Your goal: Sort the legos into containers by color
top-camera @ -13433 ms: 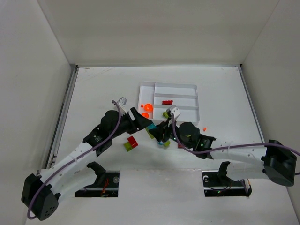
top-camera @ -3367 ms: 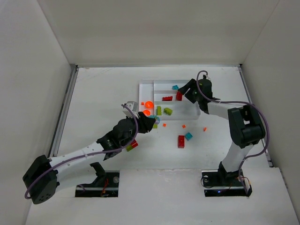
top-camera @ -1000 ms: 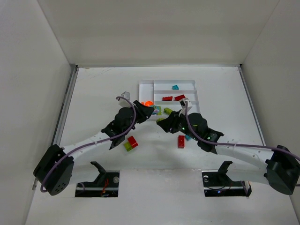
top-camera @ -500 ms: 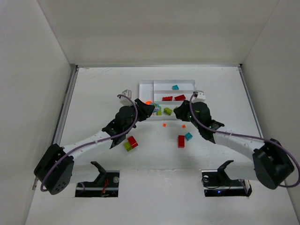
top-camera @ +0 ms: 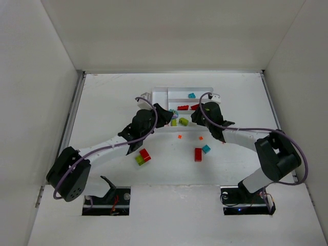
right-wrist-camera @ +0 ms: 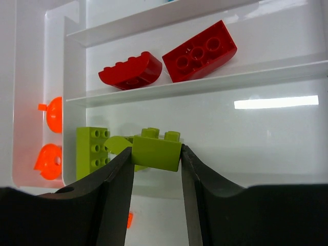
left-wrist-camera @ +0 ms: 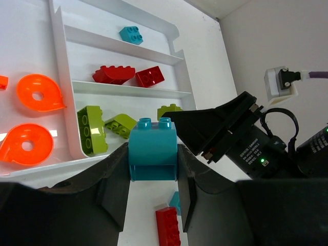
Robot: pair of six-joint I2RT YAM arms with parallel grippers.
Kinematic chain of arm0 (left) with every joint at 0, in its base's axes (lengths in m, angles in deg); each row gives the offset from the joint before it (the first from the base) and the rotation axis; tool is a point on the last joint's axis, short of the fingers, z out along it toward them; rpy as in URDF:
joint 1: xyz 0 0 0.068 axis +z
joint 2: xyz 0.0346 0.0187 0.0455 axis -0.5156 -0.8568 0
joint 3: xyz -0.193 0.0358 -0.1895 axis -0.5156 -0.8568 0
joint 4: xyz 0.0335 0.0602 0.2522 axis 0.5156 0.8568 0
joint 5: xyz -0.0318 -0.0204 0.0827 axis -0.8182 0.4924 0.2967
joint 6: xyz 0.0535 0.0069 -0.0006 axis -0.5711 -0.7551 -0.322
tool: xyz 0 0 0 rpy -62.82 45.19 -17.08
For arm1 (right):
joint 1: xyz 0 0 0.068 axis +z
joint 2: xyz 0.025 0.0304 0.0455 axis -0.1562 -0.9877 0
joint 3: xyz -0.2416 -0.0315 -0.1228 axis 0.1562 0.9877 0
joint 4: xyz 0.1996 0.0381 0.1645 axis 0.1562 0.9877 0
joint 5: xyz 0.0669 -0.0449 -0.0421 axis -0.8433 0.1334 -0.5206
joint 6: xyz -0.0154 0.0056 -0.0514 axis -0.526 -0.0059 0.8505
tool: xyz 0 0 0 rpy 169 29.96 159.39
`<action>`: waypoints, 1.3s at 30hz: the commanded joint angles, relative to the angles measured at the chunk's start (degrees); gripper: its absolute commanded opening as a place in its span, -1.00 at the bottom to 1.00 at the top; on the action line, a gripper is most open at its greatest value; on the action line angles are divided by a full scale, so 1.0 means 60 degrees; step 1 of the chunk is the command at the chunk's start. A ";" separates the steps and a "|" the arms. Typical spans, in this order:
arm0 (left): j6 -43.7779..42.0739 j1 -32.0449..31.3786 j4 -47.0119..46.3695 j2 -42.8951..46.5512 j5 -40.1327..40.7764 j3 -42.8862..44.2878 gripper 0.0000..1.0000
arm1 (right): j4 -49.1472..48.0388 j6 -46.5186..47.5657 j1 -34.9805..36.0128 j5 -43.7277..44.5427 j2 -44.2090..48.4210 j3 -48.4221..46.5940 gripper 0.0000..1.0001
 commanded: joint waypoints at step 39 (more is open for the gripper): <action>-0.0912 0.1650 -0.0011 -0.7538 -0.1024 0.7882 -0.50 | -0.1658 -0.0135 0.0207 0.0156 0.3308 0.2351 0.23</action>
